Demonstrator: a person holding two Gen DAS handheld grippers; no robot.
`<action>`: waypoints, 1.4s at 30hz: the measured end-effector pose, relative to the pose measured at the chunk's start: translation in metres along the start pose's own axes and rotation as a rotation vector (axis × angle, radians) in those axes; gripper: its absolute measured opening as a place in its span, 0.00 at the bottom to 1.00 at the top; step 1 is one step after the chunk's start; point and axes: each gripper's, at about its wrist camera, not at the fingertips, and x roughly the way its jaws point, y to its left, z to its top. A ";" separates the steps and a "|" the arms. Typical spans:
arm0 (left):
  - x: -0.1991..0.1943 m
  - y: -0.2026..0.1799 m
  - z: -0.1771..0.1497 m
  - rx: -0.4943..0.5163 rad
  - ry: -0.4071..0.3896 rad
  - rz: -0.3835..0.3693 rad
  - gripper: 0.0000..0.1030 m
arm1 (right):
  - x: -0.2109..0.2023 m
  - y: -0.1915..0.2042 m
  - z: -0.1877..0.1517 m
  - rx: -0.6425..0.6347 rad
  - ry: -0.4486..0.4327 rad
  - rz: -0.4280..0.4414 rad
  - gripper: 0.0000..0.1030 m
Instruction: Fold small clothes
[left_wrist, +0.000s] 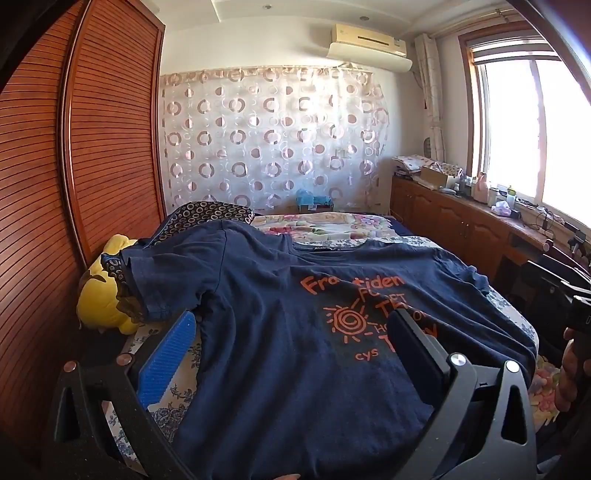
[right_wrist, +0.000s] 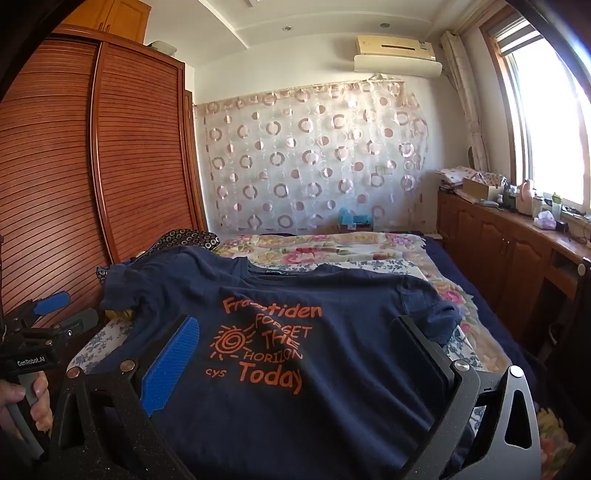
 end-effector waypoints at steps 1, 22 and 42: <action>0.000 0.000 0.000 0.000 0.001 0.000 1.00 | 0.000 0.000 0.000 0.000 0.001 0.001 1.00; -0.004 0.006 0.000 -0.002 -0.015 0.000 1.00 | 0.001 0.001 -0.001 -0.002 0.007 -0.002 1.00; -0.010 0.000 0.005 0.001 -0.024 0.005 1.00 | 0.001 0.000 -0.001 -0.001 0.006 0.000 1.00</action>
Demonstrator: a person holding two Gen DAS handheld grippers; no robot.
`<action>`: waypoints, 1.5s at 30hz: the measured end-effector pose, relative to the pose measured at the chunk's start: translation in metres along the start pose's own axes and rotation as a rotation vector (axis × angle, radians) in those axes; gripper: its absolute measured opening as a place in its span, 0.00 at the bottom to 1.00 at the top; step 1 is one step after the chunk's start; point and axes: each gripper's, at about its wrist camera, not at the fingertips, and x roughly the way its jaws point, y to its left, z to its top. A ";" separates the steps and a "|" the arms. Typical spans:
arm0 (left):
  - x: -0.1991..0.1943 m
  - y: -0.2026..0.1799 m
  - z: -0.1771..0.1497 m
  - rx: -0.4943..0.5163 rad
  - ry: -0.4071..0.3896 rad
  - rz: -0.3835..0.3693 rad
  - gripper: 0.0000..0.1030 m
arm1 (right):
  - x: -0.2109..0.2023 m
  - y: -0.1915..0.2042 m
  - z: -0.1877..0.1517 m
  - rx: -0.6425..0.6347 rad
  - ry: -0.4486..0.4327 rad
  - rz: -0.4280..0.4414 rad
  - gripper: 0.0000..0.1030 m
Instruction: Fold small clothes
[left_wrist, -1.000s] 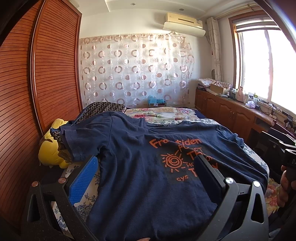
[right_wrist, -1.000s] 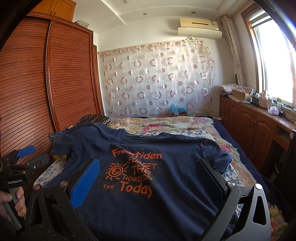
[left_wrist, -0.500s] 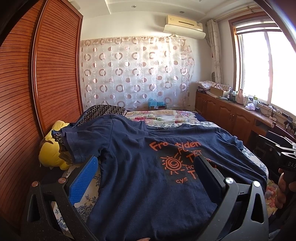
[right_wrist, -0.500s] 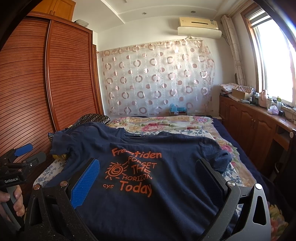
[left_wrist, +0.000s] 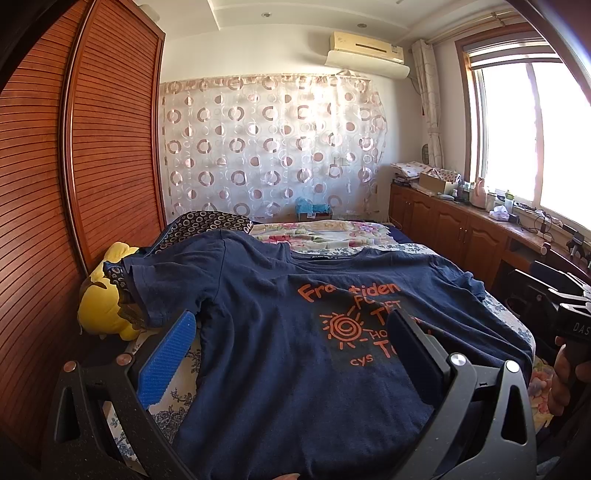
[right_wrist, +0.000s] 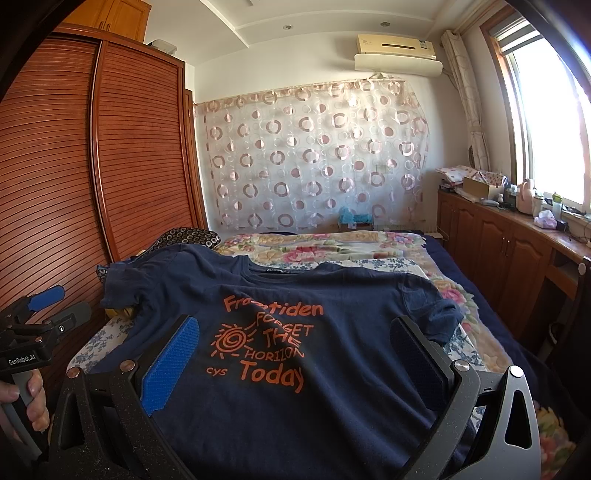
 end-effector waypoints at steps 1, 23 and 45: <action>0.000 0.000 0.000 0.000 0.000 0.000 1.00 | 0.000 0.000 0.000 0.000 0.000 0.000 1.00; 0.000 -0.001 -0.001 0.001 -0.003 0.002 1.00 | -0.002 0.001 -0.001 -0.004 -0.006 0.003 1.00; 0.020 0.024 -0.011 -0.040 0.068 0.022 1.00 | 0.029 0.012 -0.009 -0.032 0.045 0.030 1.00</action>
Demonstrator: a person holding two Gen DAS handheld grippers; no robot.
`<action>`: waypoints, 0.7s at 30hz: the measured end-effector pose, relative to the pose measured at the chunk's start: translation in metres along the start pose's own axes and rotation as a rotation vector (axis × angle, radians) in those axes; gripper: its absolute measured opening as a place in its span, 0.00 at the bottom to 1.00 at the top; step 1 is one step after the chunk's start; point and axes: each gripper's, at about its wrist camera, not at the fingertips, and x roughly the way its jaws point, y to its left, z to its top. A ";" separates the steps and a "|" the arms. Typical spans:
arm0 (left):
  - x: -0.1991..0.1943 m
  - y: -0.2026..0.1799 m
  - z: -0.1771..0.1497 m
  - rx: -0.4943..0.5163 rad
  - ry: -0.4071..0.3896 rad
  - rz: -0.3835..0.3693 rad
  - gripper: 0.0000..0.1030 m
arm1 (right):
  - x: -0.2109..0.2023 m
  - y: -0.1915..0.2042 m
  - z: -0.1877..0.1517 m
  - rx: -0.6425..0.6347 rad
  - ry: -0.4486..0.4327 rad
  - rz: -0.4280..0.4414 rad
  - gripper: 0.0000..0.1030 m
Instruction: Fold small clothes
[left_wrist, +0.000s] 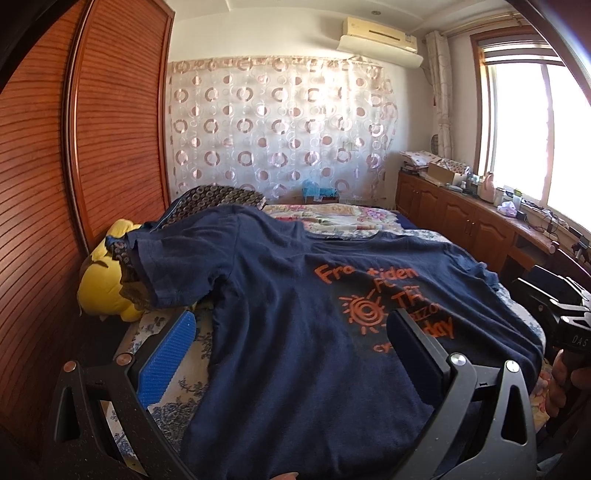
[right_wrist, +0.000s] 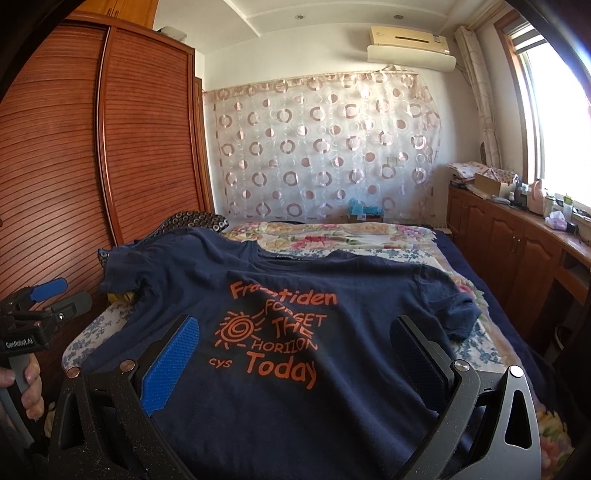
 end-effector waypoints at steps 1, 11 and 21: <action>0.003 0.005 -0.001 -0.006 0.007 0.005 1.00 | 0.006 0.002 -0.001 -0.007 0.011 0.006 1.00; 0.036 0.055 -0.013 -0.040 0.065 0.073 1.00 | 0.047 0.019 -0.001 -0.084 0.039 0.049 1.00; 0.064 0.095 -0.017 -0.064 0.109 0.082 1.00 | 0.081 0.017 0.004 -0.102 0.089 0.153 1.00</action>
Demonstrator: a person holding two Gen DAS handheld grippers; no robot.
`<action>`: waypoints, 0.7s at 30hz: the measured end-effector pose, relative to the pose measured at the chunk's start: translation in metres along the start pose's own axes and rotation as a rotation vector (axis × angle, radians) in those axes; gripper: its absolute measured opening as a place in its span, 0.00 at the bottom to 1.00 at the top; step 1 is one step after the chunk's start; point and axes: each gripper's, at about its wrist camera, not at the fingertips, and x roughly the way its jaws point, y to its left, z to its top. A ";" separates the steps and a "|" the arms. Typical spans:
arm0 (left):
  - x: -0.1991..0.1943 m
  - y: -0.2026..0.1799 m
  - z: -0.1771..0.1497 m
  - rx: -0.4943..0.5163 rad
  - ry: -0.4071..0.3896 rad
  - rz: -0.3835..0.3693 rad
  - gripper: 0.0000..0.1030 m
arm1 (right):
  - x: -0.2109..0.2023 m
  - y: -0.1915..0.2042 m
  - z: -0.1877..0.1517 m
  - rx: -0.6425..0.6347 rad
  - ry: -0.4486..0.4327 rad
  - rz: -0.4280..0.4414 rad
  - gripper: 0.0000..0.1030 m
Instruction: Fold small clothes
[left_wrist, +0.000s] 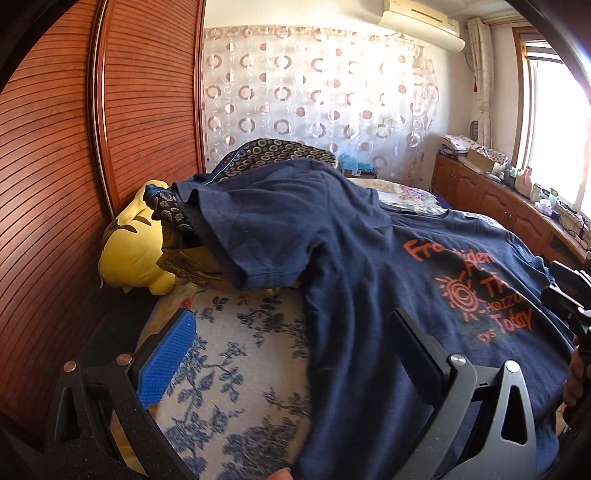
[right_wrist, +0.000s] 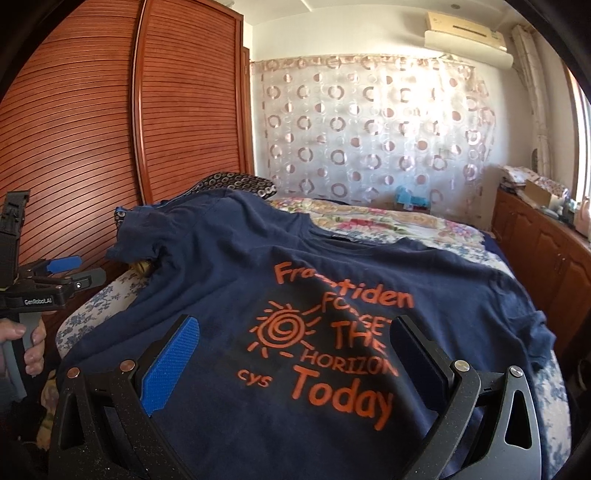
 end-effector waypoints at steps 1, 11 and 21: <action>0.003 0.005 0.001 -0.005 0.003 -0.002 1.00 | 0.003 -0.001 0.000 -0.001 0.010 0.017 1.00; 0.028 0.044 0.019 -0.126 0.056 -0.073 0.82 | 0.027 -0.004 0.007 -0.048 0.128 0.122 1.00; 0.040 0.042 0.021 -0.186 0.081 -0.148 0.29 | 0.016 -0.012 0.006 -0.062 0.152 0.140 1.00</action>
